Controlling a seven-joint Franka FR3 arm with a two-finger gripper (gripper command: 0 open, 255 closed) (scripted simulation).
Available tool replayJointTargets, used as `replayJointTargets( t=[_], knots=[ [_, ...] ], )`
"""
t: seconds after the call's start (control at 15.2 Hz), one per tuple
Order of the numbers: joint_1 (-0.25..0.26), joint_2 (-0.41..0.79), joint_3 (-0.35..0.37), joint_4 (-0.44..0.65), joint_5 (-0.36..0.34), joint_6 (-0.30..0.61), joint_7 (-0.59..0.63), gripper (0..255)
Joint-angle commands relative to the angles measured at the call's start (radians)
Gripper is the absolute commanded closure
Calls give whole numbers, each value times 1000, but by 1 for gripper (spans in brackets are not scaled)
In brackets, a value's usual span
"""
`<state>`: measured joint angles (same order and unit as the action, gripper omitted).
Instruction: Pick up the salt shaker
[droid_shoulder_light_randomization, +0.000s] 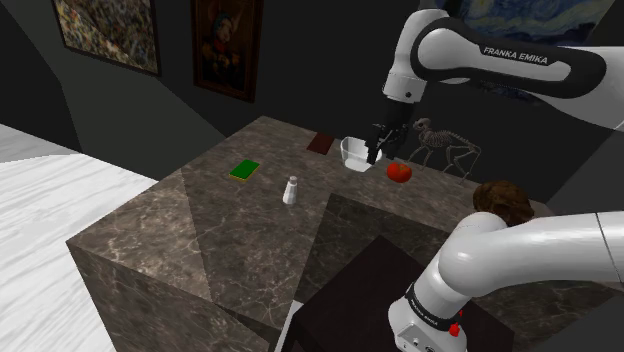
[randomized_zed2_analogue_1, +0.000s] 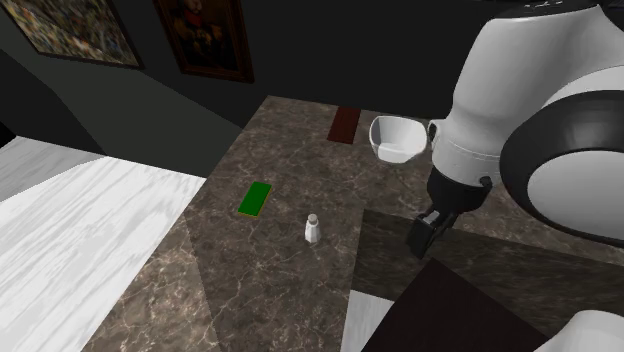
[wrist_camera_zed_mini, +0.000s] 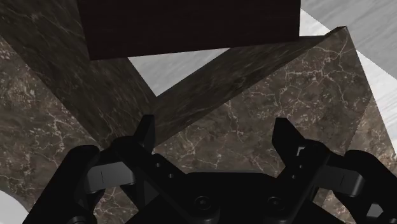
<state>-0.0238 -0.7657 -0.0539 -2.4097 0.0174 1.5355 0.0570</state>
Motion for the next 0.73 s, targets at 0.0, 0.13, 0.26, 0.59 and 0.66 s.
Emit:
replayJointTargets(
  t=[0.0, 0.13, 0.26, 0.59, 0.66],
  knots=[
    [0, 0, 0, 0, 0, 0, 0, 0],
    [5, 73, -3, 7, 1, 57, -8, 0],
    [9, 148, -6, 20, 3, 111, -16, 0],
    [20, 345, -13, 76, 11, 230, -38, 0],
    [22, 386, -14, 92, 13, 251, -42, 0]
  ],
)
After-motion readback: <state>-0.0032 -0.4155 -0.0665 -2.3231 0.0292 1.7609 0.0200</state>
